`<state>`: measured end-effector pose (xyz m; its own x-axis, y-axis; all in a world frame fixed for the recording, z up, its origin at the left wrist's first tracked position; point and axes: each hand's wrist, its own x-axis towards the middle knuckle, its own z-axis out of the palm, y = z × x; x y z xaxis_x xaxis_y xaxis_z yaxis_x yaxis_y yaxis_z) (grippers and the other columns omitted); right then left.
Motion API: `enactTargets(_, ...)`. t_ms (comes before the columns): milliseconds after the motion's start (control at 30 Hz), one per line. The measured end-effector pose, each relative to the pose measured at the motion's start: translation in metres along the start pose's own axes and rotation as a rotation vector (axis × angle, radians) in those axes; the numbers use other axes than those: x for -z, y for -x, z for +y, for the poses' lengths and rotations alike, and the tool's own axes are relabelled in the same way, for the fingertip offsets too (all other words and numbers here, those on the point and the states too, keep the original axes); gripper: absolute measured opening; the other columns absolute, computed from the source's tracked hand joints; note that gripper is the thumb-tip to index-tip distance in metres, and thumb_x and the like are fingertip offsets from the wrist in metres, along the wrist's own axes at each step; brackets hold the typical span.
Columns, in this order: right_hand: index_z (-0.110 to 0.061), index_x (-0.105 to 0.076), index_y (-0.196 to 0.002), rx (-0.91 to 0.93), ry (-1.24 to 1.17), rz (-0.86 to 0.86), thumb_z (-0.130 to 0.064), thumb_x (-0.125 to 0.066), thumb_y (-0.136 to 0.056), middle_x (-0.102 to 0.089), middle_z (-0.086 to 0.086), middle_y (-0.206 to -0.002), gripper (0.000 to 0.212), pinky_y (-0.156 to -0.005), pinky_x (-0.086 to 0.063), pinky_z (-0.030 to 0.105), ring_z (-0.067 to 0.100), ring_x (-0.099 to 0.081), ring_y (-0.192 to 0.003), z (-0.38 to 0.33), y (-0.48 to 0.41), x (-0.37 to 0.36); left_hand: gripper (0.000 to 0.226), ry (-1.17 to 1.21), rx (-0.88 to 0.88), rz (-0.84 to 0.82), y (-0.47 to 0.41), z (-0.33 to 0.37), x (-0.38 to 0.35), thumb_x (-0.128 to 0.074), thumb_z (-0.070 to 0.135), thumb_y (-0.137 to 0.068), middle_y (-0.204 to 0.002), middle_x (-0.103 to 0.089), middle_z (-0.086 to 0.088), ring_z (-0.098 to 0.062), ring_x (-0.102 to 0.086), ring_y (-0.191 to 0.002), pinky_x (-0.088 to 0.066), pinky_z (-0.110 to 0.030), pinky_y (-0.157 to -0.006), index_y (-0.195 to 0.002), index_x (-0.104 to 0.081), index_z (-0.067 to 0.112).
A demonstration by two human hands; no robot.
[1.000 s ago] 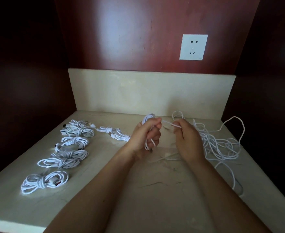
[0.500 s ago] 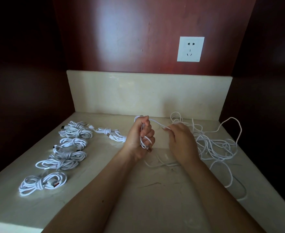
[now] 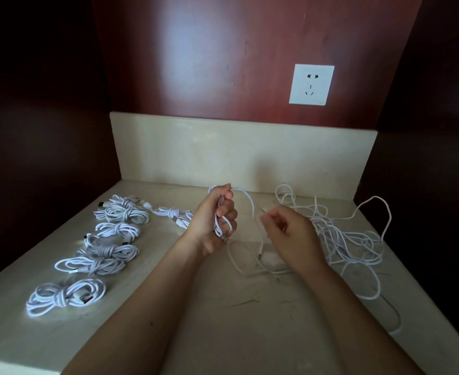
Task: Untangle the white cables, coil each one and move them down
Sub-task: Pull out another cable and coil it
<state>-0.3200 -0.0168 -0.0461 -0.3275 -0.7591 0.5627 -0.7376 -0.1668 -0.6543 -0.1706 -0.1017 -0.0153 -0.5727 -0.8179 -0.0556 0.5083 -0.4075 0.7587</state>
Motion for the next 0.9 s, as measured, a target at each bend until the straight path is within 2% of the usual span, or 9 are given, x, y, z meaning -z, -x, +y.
enactTargets(133, -0.010, -0.063, -0.076, -0.286, -0.423, -0.342, -0.007, -0.060, -0.092, -0.062, 0.007, -0.053, 0.016, -0.041, -0.035, 0.022, 0.015, -0.048, -0.037, -0.023, 0.003, 0.003, 0.037, 0.065, 0.038, -0.009, -0.001, 0.003, 0.004, -0.045, 0.030, -0.097, -0.036, -0.026, 0.008, -0.005, -0.023, -0.029, -0.013, -0.011, -0.033, -0.061, -0.048, 0.023)
enactTargets(200, -0.007, -0.068, -0.080, -0.344, -0.483, -0.575, -0.009, -0.060, -0.093, -0.071, 0.015, -0.068, 0.016, -0.044, -0.044, 0.022, 0.022, -0.065, -0.052, -0.026, 0.005, 0.007, 0.031, 0.002, 0.033, 0.025, -0.002, 0.001, 0.005, -0.047, 0.029, -0.097, -0.037, -0.026, 0.008, -0.005, -0.023, -0.031, -0.014, -0.012, -0.032, -0.067, -0.045, 0.022)
enactTargets(267, -0.007, -0.073, -0.083, -0.303, -0.429, -0.659, -0.014, -0.066, -0.092, -0.075, 0.011, -0.080, 0.013, -0.053, -0.047, 0.021, 0.017, -0.070, -0.069, -0.023, 0.008, 0.007, 0.029, -0.057, 0.027, 0.043, -0.003, -0.001, 0.004, -0.048, 0.029, -0.098, -0.038, -0.027, 0.008, -0.004, -0.023, -0.032, -0.015, -0.012, -0.031, -0.069, -0.046, 0.021)
enactTargets(367, -0.015, -0.077, -0.082, -0.236, -0.343, -0.627, -0.018, -0.079, -0.081, -0.074, 0.000, -0.072, 0.004, -0.060, -0.047, 0.023, 0.008, -0.064, -0.063, -0.014, 0.006, 0.009, 0.028, -0.102, 0.019, 0.041, -0.003, -0.003, 0.004, -0.049, 0.031, -0.098, -0.041, -0.029, 0.009, -0.004, -0.024, -0.031, -0.017, -0.011, -0.031, -0.072, -0.047, 0.020)
enactTargets(467, -0.019, -0.078, -0.083, -0.101, -0.233, -0.681, -0.019, -0.088, -0.070, -0.076, -0.001, -0.084, 0.017, -0.078, -0.053, 0.029, 0.016, -0.071, -0.081, -0.005, 0.005, 0.015, 0.028, -0.137, 0.019, 0.031, -0.003, -0.003, 0.005, -0.049, 0.031, -0.099, -0.042, -0.031, 0.009, -0.005, -0.026, -0.030, -0.020, -0.010, -0.031, -0.073, -0.048, 0.020)
enactTargets(600, -0.033, -0.073, -0.075, 0.010, -0.026, -0.609, -0.019, -0.088, -0.070, -0.068, -0.004, -0.079, 0.021, -0.071, -0.048, 0.027, 0.007, -0.062, -0.075, 0.011, 0.001, 0.017, 0.027, -0.168, 0.019, 0.019, -0.003, -0.004, 0.005, -0.049, 0.032, -0.099, -0.043, -0.035, 0.009, -0.005, -0.030, -0.030, -0.024, -0.011, -0.030, -0.075, -0.049, 0.020)
enactTargets(700, -0.027, -0.076, -0.079, -0.025, 0.195, -0.442, -0.019, -0.077, -0.081, -0.067, -0.010, -0.075, 0.008, -0.068, -0.046, 0.025, -0.001, -0.059, -0.070, 0.023, -0.006, 0.017, 0.026, -0.200, 0.020, 0.002, -0.002, -0.004, 0.004, -0.051, 0.033, -0.098, -0.045, -0.038, 0.008, -0.005, -0.030, -0.033, -0.024, -0.012, -0.032, -0.076, -0.051, 0.019)
enactTargets(800, -0.026, -0.077, -0.096, -0.162, 0.426, -0.301, -0.030, -0.071, -0.082, -0.073, -0.008, -0.089, 0.016, -0.080, -0.053, 0.031, 0.012, -0.066, -0.086, 0.030, -0.010, 0.021, 0.022, -0.306, -0.003, -0.010, 0.000, -0.006, 0.004, -0.054, 0.029, -0.097, -0.048, -0.041, 0.006, -0.006, -0.032, -0.037, -0.026, -0.013, -0.034, -0.079, -0.053, 0.017)
enactTargets(900, -0.034, -0.071, -0.095, -0.196, 0.298, -0.127, -0.043, -0.075, -0.075, -0.070, -0.014, -0.085, 0.022, -0.079, -0.054, 0.032, 0.007, -0.065, -0.081, 0.022, -0.008, 0.022, 0.021, -0.504, -0.023, -0.057, 0.002, -0.008, 0.003, -0.062, 0.018, -0.093, -0.052, -0.044, 0.003, -0.008, -0.035, -0.041, -0.030, -0.017, -0.039, -0.075, -0.052, 0.017)
